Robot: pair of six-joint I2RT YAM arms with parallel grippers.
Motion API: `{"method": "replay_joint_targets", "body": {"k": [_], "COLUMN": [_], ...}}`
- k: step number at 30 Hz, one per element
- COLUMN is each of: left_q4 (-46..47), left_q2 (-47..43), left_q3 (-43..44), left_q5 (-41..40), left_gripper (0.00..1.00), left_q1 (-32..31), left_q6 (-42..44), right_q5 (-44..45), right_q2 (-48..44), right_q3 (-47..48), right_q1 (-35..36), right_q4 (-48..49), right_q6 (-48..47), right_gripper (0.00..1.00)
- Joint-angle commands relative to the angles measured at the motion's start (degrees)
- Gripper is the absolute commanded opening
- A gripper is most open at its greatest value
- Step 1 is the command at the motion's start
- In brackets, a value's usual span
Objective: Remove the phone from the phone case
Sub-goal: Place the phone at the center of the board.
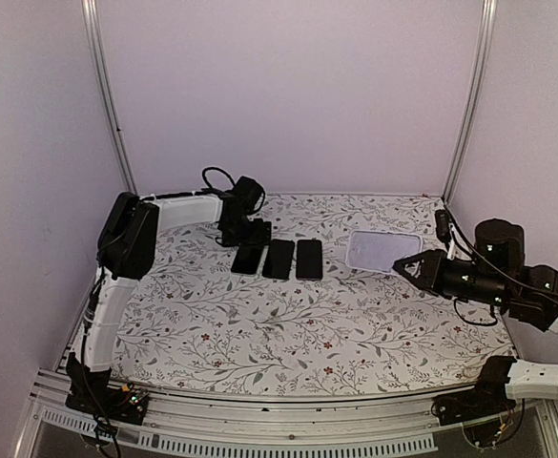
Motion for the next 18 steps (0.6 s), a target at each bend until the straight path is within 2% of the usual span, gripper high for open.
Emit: {"method": "replay_joint_targets", "body": {"k": [1, 6, 11, 18], "left_q4": [0.97, 3.54, 8.95, 19.08], "left_q2": [-6.2, -15.22, -26.95, -44.28], "left_q3": [-2.34, -8.58, -19.46, -36.15], "left_q5": [0.67, 2.32, 7.26, 16.49], "left_gripper": [0.95, 0.95, 0.95, 0.94], "left_q1": [0.83, 0.85, 0.54, -1.26], "left_q6": [1.59, 2.46, 4.76, 11.58], "right_q5": [0.46, 0.69, -2.4, -14.56], "right_q2": [1.36, 3.47, 7.2, 14.38], "right_q3": [3.06, 4.74, 7.33, 10.26], "right_q1": [-0.23, -0.22, -0.2, -0.19], "right_q4": [0.75, 1.31, 1.79, 1.22], "right_q6": [-0.56, -2.32, -7.54, -15.42], "right_gripper": [0.05, 0.05, 0.06, 0.08]}}
